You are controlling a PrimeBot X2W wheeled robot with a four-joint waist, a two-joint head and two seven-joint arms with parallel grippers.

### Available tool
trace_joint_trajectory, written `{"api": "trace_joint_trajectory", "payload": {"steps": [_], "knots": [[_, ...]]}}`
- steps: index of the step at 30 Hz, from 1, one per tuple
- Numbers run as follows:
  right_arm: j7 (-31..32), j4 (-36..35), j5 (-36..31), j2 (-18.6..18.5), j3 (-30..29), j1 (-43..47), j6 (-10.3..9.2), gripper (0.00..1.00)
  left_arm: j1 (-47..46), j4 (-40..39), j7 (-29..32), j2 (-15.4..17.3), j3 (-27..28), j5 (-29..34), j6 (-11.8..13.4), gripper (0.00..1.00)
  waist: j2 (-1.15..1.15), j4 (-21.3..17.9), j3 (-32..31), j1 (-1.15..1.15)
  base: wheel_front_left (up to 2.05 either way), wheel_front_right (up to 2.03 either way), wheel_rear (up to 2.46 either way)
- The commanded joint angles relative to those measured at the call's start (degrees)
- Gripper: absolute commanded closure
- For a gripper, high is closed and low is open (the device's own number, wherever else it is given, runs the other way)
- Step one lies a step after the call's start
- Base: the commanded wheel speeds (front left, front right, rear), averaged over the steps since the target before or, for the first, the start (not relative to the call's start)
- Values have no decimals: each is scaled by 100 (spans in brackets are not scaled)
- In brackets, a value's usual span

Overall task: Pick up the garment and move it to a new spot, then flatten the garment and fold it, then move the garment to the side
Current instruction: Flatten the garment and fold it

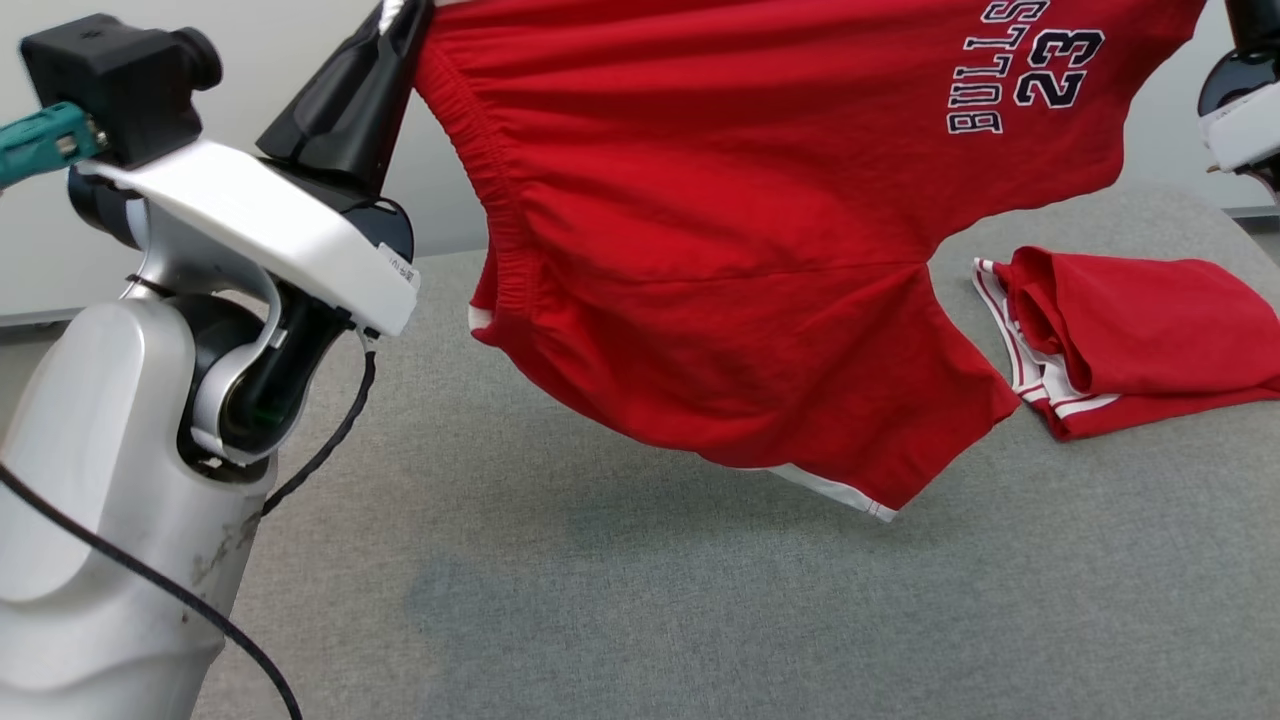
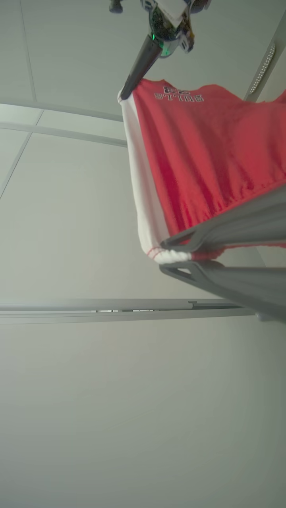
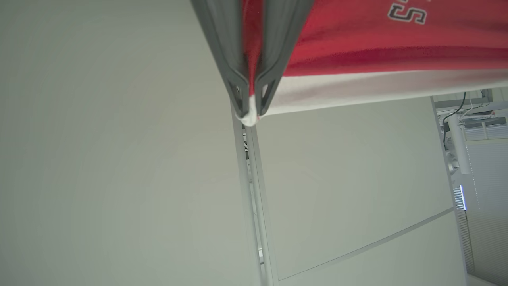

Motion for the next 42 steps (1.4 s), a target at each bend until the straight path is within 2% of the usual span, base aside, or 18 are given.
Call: {"api": "trace_joint_trajectory", "payload": {"steps": [1,7,13,18,21,24,28,34,37,42], "knots": [[-50,125,-17,11,22,-75,-34,100,-141,129,29,27,40,-42,-22,100,0,-3,51,0,0,0,0],[-24,638,-170,405,218,-558,-31,100,-787,943,-86,-17,-98,211,-149,100,0,-2,582,0,0,0,0],[-51,1440,-726,809,297,-1446,-25,100,-2145,2278,-966,-224,-206,728,-395,100,0,119,1481,0,0,0,0],[-54,1692,-1769,1008,-643,-2331,-26,100,-3524,3427,-2084,-315,-351,1234,-586,100,0,132,2314,0,0,0,0],[-56,1333,-2667,1058,-1425,-2686,-27,100,-4292,3943,-2627,-330,-474,1510,-673,100,0,119,2781,0,0,0,0],[-49,882,-3619,1201,-2140,-2652,-25,100,-4942,4294,-2879,-415,-606,1764,-741,100,0,168,3335,0,0,0,0],[-48,585,-3964,1251,-2410,-2524,-24,100,-5029,4199,-2899,-460,-580,1882,-784,100,0,220,3618,0,0,0,0],[-49,99,-4065,1281,-2623,-1968,-21,100,-4302,3796,-2899,-557,-790,1807,-802,100,0,286,3859,0,0,0,0],[-50,-246,-3987,1201,-2710,-1582,-21,100,-3757,3335,-2899,-413,-1035,1662,-803,100,0,274,3810,0,0,0,0],[-46,-805,-3792,1029,-2752,-474,-21,100,-2436,2386,-2899,49,-1249,1672,-796,100,0,197,3418,0,0,0,0]]}}
